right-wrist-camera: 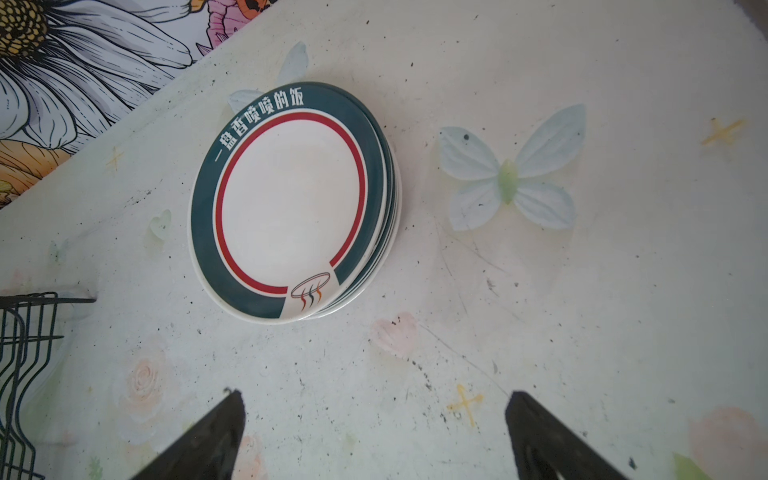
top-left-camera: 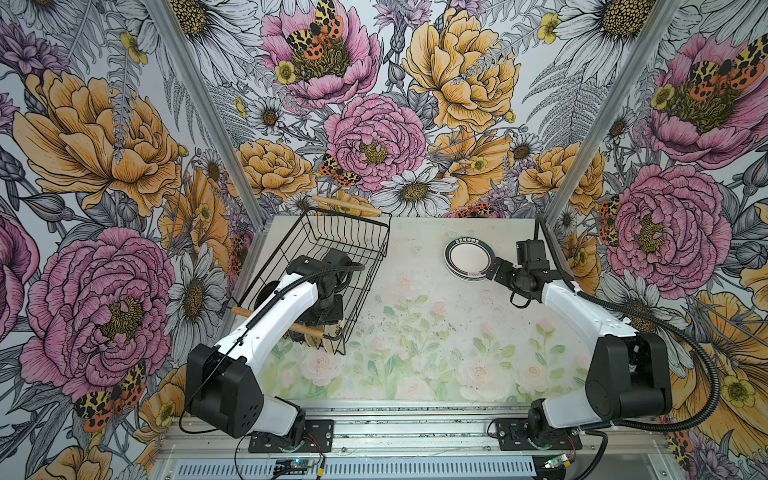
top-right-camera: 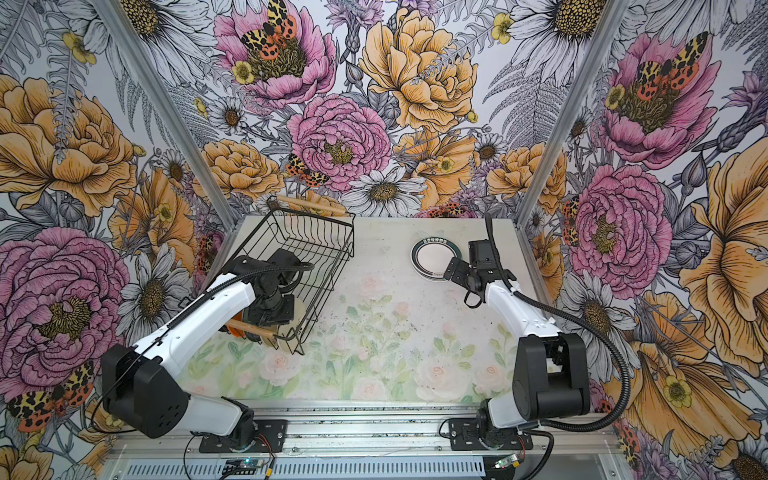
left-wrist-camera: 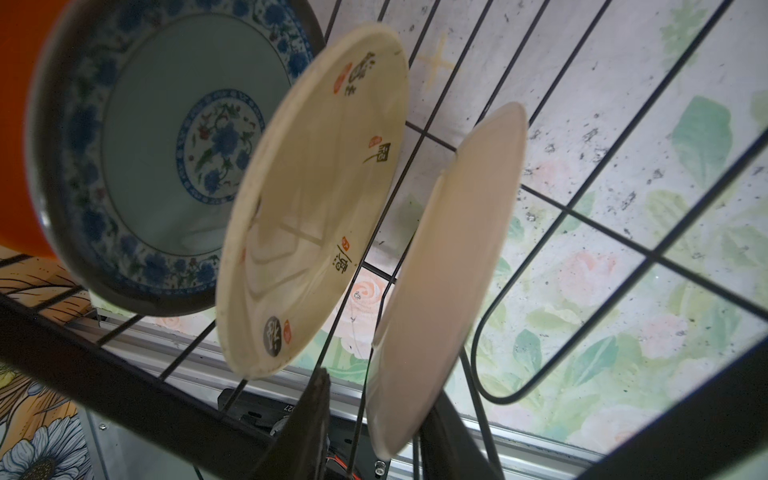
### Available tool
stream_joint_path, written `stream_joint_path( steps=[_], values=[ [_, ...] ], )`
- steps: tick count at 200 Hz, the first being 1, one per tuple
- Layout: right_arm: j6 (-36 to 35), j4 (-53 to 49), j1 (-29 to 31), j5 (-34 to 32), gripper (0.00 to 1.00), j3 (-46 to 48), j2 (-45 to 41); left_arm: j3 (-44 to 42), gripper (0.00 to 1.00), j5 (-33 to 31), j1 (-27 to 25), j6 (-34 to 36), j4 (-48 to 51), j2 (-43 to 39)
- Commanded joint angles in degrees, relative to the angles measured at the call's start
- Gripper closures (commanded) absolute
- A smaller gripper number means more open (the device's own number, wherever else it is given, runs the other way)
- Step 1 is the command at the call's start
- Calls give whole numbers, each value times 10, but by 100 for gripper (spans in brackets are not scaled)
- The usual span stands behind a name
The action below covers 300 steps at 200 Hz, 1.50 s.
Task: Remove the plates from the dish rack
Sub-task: 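Grasp the cream plate with dark floral print in the rack with the left gripper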
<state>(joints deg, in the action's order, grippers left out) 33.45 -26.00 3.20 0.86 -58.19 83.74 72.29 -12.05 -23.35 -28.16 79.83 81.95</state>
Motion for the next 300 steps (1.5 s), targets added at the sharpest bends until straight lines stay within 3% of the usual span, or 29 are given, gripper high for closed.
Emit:
stream_joint_path(
  steps=[1,54,73,141,215,253,300],
  values=[
    [-5,5,4,1,1,4,-22,-9,68,-13,5,-4,-15,-6],
    [-4,5,4,2,1,7,-26,-25,76,-7,7,1,-27,-7],
    [-4,4,4,3,1,8,-29,-30,84,-5,11,4,-31,-10],
    [-2,5,4,8,1,9,-36,-38,87,-5,17,10,-33,-20],
    [0,6,3,10,1,4,-36,-17,98,-3,20,19,-33,-50],
    [-1,6,4,10,1,1,-32,22,100,-3,23,32,-23,-66],
    [-3,7,4,8,1,-13,-22,157,100,-55,59,67,-2,-93]
  ],
)
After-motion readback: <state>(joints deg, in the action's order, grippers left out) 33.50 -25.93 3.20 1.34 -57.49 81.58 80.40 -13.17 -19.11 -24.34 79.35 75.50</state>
